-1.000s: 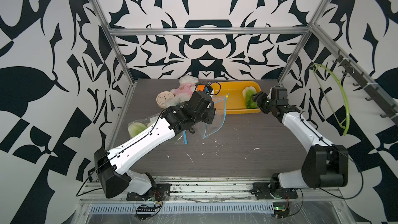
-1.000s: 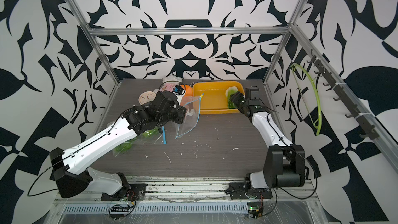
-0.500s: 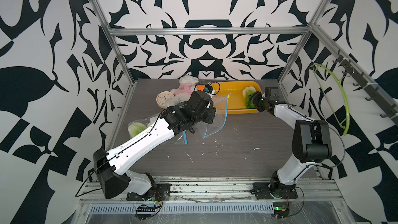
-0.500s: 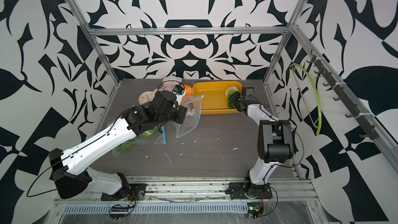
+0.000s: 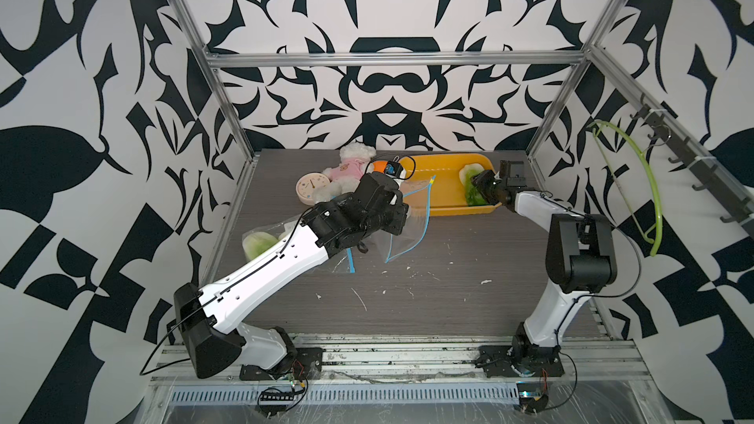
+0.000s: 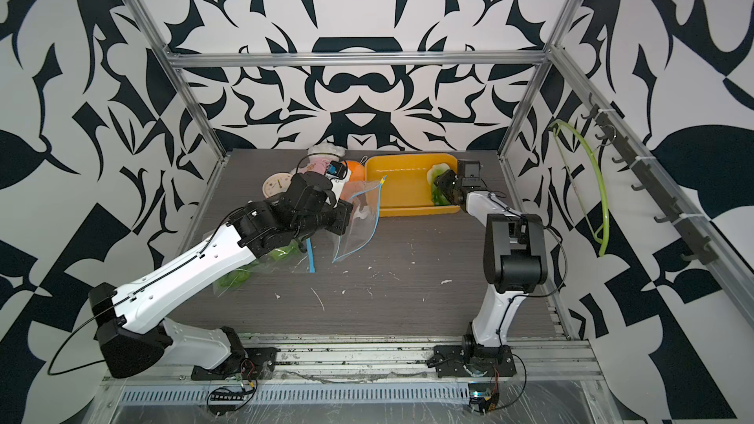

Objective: Put the chinese cabbages into a zipper bag and zip it
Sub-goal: Pick up the Chinese cabbage from the basket.

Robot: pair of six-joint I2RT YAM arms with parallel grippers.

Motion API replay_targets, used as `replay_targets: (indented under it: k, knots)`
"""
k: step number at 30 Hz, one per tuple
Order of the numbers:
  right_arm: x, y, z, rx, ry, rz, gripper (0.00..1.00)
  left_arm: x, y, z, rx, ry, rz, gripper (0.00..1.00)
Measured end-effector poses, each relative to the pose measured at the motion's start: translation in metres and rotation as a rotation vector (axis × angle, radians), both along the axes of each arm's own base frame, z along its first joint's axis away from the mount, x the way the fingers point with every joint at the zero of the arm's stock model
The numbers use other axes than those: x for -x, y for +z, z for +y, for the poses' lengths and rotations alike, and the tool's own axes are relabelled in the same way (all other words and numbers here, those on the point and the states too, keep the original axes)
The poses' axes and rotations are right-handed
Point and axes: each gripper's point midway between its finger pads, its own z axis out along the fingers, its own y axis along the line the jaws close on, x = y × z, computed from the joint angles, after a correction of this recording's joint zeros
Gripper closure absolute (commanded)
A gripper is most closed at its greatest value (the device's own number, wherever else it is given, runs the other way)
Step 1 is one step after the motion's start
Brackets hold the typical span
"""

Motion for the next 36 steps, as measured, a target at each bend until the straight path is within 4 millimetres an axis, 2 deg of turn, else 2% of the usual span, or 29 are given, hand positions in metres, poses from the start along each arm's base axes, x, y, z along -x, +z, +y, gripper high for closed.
replay_targets:
  k: [2,6,12,17,21,24,27,31,36]
  knots:
    - [-0.005,0.003,-0.001,0.001,0.005,-0.015,0.71,0.000,0.000,0.000,-0.002,-0.001,-0.001,1.00]
    - [-0.012,0.006,-0.002,0.016,0.022,-0.032,0.79,0.000,0.000,0.000,-0.006,-0.004,-0.004,1.00]
    - [-0.019,0.008,0.000,0.027,0.056,-0.049,0.99,0.000,-0.001,0.001,-0.010,-0.005,-0.004,1.00]
    - [-0.019,0.011,0.003,0.037,0.087,-0.058,1.00,0.001,-0.003,0.002,-0.022,-0.004,0.000,1.00]
    - [-0.014,0.022,0.009,0.032,0.128,-0.076,1.00,0.001,-0.005,0.004,-0.029,-0.001,0.005,1.00]
    - [-0.002,0.037,0.016,0.025,0.165,-0.102,1.00,0.002,-0.007,0.005,-0.037,0.002,0.015,1.00]
    - [0.014,0.062,0.025,0.019,0.207,-0.140,1.00,0.004,-0.010,0.007,-0.044,0.007,0.029,1.00]
    - [0.043,0.097,0.041,0.025,0.270,-0.195,1.00,0.005,-0.013,0.009,-0.041,0.020,0.049,1.00]
    - [0.086,0.134,0.072,0.041,0.381,-0.244,1.00,0.008,-0.017,0.011,-0.024,0.038,0.073,1.00]
